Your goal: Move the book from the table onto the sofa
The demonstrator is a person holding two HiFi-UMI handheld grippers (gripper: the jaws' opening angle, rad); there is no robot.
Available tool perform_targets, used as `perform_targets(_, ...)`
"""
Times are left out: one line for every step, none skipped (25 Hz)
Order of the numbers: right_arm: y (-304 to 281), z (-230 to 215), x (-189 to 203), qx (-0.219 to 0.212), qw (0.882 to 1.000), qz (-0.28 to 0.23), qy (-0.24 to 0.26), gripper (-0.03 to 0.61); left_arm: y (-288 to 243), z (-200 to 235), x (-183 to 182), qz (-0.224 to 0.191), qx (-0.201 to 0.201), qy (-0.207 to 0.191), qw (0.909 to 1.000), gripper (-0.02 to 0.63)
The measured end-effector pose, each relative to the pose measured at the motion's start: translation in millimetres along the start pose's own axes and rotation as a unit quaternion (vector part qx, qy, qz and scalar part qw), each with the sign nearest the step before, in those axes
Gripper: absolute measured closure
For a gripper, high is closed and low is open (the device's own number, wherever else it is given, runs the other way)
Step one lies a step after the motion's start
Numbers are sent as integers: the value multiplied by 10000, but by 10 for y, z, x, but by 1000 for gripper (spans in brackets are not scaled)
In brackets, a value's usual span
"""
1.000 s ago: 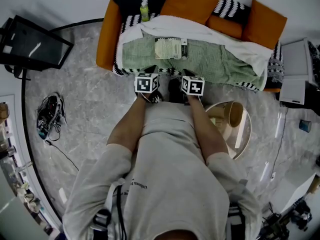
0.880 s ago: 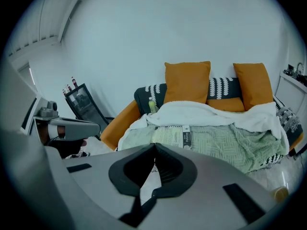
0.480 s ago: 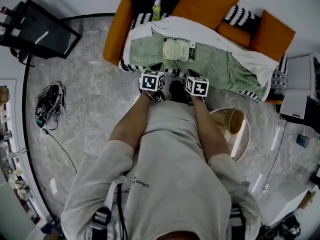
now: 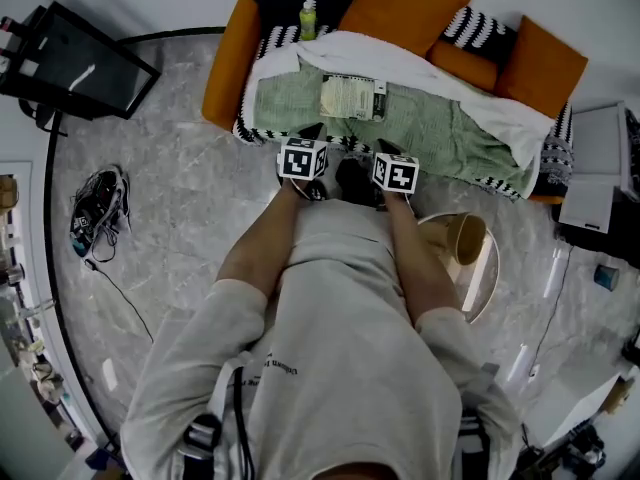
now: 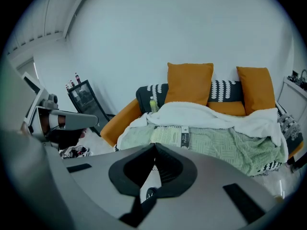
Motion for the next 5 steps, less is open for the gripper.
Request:
perform_targets(12,3,21,3,10000,-13,17,572,8,-1,17,-9,-45,0,10000,604)
perform_targets(26,-1,43,13,10000,-36,26,572,17,-3,26,-36,-100,-2,9999,603)
perform_targets(43,-12,62,29,10000,-75,21,572,26,-7,29,-78,-155,-5,9999,603)
perform_targets(62,-28,79,49,9999,-124,8,572,35,-13,29,-127,-204,-7,9997,603)
perform_targets(83,-45,94,72,9998,-178,-10,572,44,-20,28,-178,-251,-9,9995,604)
Point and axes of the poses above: the fingertips, and each gripper's own axes: y backward along the fingers, z to its left, x out of its underside, the point moved 7 cm from there along y, backward along the fingers, and after that the axes turned 8 degrees about z, right-handed, at the moved point
